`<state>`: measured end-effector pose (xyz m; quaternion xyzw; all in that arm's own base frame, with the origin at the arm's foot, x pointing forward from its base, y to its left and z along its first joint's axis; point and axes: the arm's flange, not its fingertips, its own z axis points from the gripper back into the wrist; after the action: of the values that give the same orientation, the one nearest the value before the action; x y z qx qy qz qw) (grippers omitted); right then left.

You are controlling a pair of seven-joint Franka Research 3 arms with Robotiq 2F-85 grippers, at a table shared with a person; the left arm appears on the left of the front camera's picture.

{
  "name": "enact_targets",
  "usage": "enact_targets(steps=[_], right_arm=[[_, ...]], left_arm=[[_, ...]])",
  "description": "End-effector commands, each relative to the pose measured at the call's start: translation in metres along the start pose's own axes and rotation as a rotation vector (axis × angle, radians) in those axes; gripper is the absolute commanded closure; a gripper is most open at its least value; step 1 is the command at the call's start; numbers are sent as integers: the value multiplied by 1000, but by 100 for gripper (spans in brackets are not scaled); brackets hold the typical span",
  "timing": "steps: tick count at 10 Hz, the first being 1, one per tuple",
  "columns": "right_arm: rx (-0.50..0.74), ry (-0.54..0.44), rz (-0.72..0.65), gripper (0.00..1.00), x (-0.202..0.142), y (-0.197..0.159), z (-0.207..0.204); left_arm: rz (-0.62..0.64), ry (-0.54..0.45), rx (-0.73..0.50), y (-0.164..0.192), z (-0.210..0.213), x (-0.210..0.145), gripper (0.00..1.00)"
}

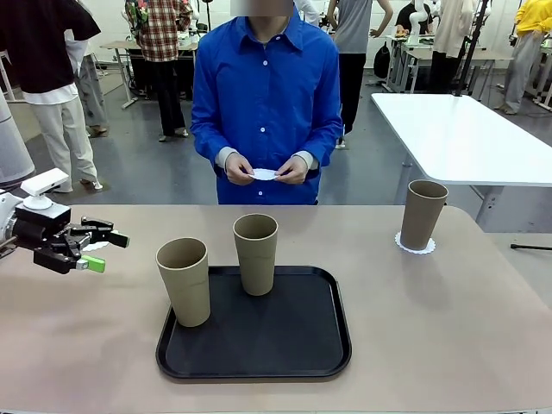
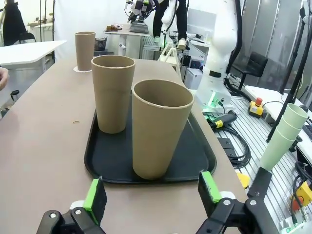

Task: Place coasters on the table and set cups on them.
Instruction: Take one Reusable plastic cup from the Flat Tray and place it on a coaster set by the human.

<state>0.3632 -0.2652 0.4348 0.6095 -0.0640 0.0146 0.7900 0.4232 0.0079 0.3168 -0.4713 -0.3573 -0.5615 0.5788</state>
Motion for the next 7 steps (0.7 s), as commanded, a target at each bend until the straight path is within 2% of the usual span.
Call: enact_targets(steps=[1,2,4,5,7], right_arm=[[-4,-1,-11,0,1,0,0],[-4,-1,-11,0,1,0,0],[-4,-1,-11,0,1,0,0],[-4,-1,-11,0,1,0,0],[-4,-1,-11,0,1,0,0]], left_arm=[[12,-15,1,2,1,4,0],[0,0,0,0,0,0,0],[-113,-147,-7,-12,-9,0,0],[-128,-201,14,-17,-14,-6,0],[-69,-237,10,-21,-32,-24,0]])
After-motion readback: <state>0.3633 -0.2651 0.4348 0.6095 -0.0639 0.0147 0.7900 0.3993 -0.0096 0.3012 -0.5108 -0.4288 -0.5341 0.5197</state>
